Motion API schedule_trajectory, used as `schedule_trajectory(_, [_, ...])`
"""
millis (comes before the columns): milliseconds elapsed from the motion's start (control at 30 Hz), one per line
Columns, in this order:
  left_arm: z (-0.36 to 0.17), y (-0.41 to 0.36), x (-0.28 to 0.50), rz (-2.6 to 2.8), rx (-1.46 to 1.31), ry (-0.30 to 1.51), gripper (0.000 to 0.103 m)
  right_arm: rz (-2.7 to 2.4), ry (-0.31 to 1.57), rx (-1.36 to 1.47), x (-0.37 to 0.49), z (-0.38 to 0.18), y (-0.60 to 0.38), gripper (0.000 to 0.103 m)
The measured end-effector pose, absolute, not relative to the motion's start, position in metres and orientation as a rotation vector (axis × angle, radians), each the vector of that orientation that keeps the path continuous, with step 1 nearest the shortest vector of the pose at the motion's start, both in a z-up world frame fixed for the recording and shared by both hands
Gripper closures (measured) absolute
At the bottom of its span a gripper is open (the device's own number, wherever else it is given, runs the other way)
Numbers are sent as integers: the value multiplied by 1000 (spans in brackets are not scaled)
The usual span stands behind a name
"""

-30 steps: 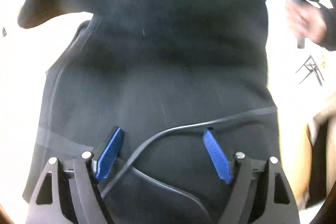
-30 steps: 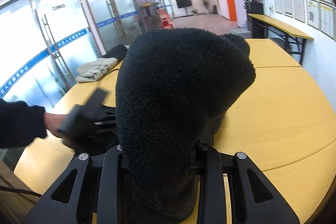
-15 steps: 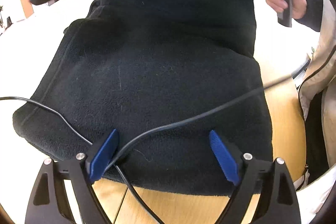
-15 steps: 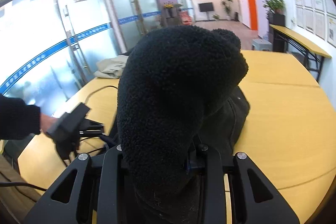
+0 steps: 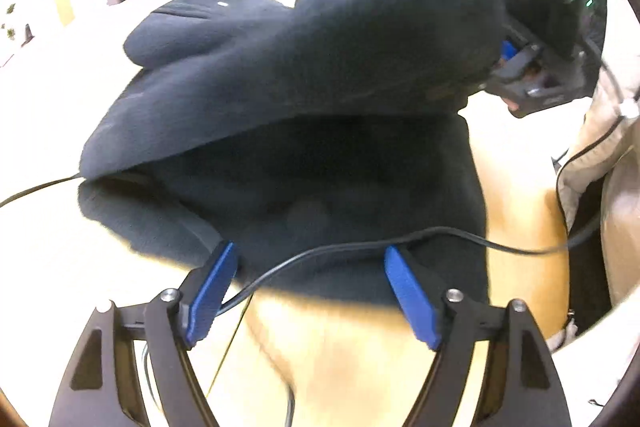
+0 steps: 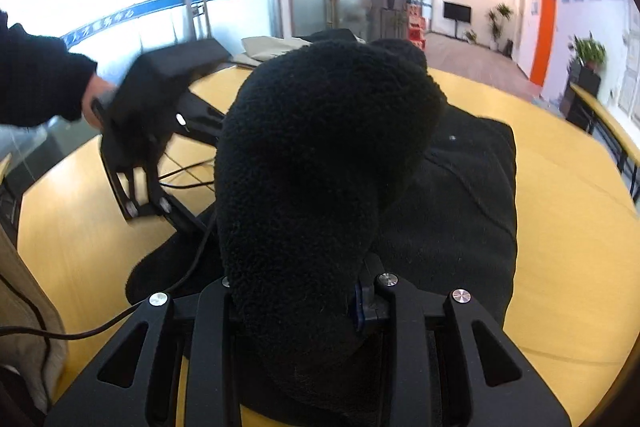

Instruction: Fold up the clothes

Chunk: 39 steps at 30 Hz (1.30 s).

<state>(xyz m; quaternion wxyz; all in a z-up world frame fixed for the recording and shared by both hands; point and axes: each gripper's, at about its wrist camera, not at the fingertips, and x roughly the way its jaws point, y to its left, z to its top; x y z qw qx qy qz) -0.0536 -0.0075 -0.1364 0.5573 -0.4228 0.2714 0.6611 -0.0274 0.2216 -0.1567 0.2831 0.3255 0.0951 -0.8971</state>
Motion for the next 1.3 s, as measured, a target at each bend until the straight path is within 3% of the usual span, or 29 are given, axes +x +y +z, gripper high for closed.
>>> schedule_trajectory(233, [-85, -78, -27, 1669, -1061, 663, 23, -2360, 289, 769, -29, -149, 207, 75])
schedule_trajectory(333, [-62, -94, -16, 1693, -1060, 667, 23, -2278, 424, 745, -20, -169, 188, 75])
schedule_trajectory(633, [-5, -6, -35, 1644, -735, 621, 23, -2132, 755, 564, -1, -200, 162, 68])
schedule_trajectory(767, [-23, 32, -63, 1594, -726, 597, 23, -2123, 838, 518, 4, -205, 161, 68])
schedule_trajectory(867, [-100, 71, -89, 1532, -837, 654, 23, -2106, 875, 482, 6, -207, 163, 66])
schedule_trajectory(1067, [-126, 38, -78, 1574, -905, 589, 23, -2063, 852, 560, -3, -187, 171, 62])
schedule_trajectory(1133, [-124, 33, -74, 1592, -895, 597, 23, -2072, 806, 612, 5, -176, 209, 52])
schedule_trajectory(1200, [-122, 32, -72, 1596, -876, 622, 22, -2130, 780, 638, 14, -166, 245, 35])
schedule_trajectory(1300, [-121, 31, -70, 1601, -864, 630, 20, -2216, 849, 695, 30, -168, 269, 24])
